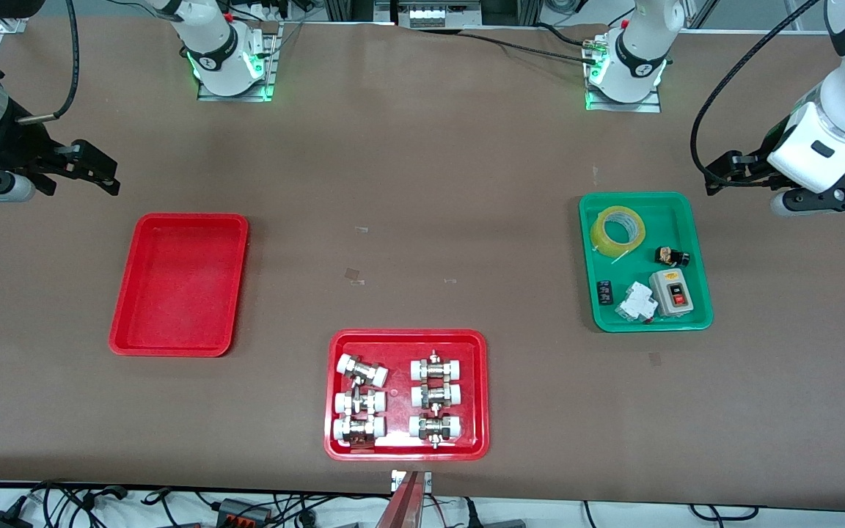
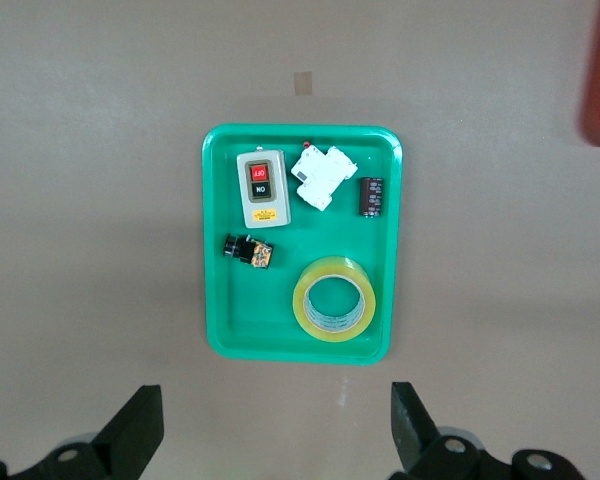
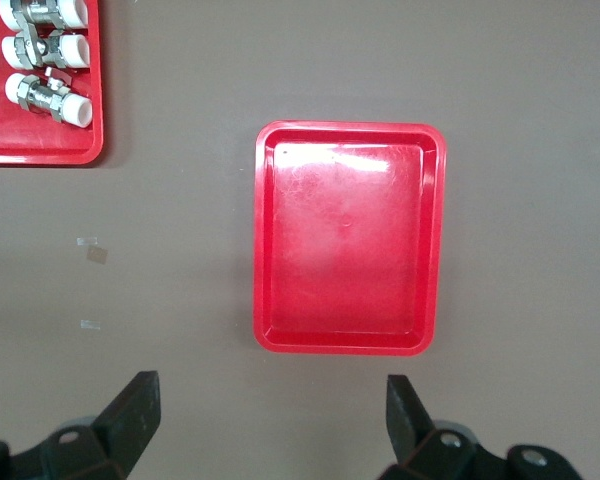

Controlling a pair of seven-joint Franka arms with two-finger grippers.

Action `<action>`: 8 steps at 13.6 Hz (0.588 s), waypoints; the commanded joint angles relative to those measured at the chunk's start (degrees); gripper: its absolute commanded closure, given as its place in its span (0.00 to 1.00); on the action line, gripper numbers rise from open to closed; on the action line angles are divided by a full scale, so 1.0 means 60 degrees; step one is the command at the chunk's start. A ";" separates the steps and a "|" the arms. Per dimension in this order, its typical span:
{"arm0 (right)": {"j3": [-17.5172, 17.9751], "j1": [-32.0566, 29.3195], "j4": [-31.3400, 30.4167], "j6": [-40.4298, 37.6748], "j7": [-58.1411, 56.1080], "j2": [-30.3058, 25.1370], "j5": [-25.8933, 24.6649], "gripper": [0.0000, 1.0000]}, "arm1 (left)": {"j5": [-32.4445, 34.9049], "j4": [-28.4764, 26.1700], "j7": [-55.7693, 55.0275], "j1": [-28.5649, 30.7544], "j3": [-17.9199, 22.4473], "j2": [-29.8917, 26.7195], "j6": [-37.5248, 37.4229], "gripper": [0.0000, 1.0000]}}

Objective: Left arm passes tape to right arm into tray

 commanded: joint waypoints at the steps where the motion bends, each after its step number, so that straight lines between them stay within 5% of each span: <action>1: 0.0018 -0.0002 0.0262 -0.0230 0.0089 0.0058 -0.0094 0.00 | -0.0306 -0.0187 0.0314 0.0155 -0.0044 -0.0244 -0.0010 0.00; 8: 0.0033 -0.0016 0.0305 -0.0244 0.0106 0.0116 -0.0240 0.00 | -0.0395 -0.0230 0.0328 0.0185 -0.0044 0.0355 0.0019 0.00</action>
